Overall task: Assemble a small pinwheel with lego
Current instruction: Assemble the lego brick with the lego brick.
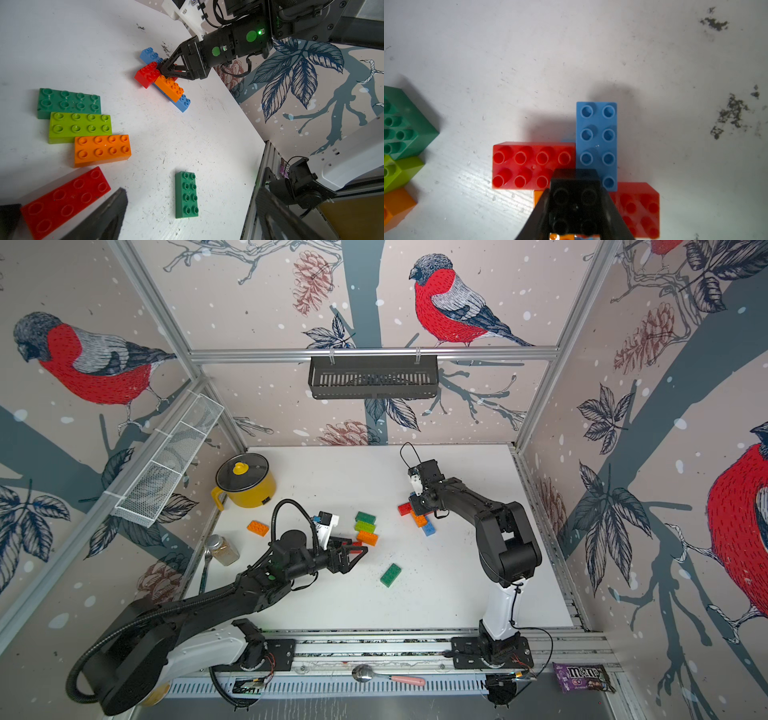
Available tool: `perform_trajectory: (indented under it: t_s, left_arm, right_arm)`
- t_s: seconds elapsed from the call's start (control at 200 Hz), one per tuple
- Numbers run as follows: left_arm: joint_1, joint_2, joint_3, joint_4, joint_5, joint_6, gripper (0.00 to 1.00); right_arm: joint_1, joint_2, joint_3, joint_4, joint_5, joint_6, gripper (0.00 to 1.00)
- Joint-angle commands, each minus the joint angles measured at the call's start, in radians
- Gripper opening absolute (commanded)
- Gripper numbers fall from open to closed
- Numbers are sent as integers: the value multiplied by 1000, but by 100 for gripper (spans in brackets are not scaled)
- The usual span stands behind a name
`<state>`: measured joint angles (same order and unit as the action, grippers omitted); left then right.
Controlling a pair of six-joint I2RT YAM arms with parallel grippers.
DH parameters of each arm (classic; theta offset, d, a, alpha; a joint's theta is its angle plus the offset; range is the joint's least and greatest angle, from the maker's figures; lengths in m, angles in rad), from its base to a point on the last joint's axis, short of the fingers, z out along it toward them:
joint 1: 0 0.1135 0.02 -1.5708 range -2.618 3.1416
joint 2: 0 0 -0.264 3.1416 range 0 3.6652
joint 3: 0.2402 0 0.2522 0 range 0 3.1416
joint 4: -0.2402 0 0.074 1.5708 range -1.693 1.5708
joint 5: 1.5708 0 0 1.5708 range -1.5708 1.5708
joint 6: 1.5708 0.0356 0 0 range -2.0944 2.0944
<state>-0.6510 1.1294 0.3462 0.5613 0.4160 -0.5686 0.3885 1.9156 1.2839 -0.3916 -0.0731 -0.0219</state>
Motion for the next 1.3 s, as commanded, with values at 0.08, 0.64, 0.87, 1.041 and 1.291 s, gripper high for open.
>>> perform_trajectory:
  t_s: [0.08, 0.64, 0.87, 1.041, 1.291]
  left_arm:
    - [1, -38, -7, -6, -39, 10, 97]
    - [1, -76, -20, -13, -70, 5, 97]
    - [1, -91, -23, -14, -74, 3, 97]
    - [1, -100, -24, -15, -70, 2, 97]
    - [2, -117, -31, -20, -81, 1, 97]
  right_arm:
    - [-6, -32, -19, -233, 44, 93, 8]
    - [-10, -156, -71, -121, 86, 240, 22]
    - [-10, -185, -60, -117, 75, 236, 33]
    - [-14, -191, -61, -118, 75, 229, 38]
    - [-17, -150, -104, -86, 100, 239, 33]
